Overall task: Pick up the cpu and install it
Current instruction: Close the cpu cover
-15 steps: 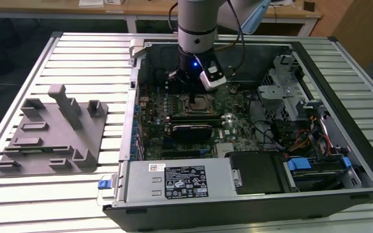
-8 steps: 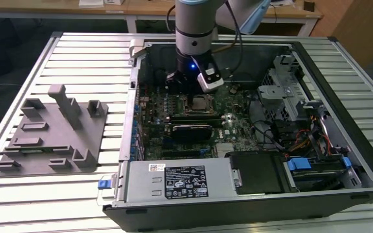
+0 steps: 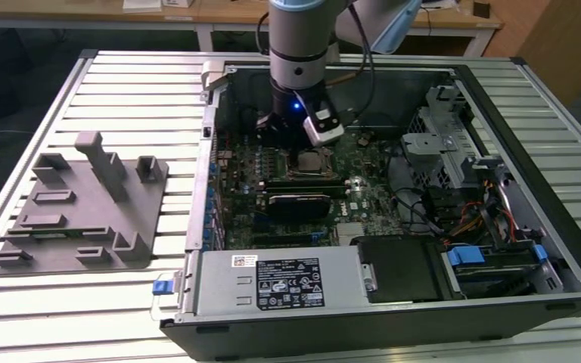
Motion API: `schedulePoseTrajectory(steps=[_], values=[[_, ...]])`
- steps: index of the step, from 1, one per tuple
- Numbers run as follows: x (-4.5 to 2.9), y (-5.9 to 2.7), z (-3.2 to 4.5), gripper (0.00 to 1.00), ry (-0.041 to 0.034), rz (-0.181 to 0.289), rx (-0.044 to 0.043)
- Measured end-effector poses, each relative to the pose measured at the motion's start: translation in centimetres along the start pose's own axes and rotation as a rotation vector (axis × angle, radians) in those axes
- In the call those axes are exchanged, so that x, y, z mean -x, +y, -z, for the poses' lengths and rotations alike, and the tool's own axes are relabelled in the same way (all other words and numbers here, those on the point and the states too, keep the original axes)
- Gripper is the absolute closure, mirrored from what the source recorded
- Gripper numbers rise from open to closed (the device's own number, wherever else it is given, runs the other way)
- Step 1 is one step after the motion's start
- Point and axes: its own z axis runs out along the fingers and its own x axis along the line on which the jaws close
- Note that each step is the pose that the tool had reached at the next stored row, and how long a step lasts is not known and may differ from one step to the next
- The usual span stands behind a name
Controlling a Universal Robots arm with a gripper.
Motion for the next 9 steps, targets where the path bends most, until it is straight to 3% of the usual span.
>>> schedulePoseTrajectory(steps=[9], values=[[-0.07, -0.01, -0.18, 0.89, 0.0, 0.0, 0.0]])
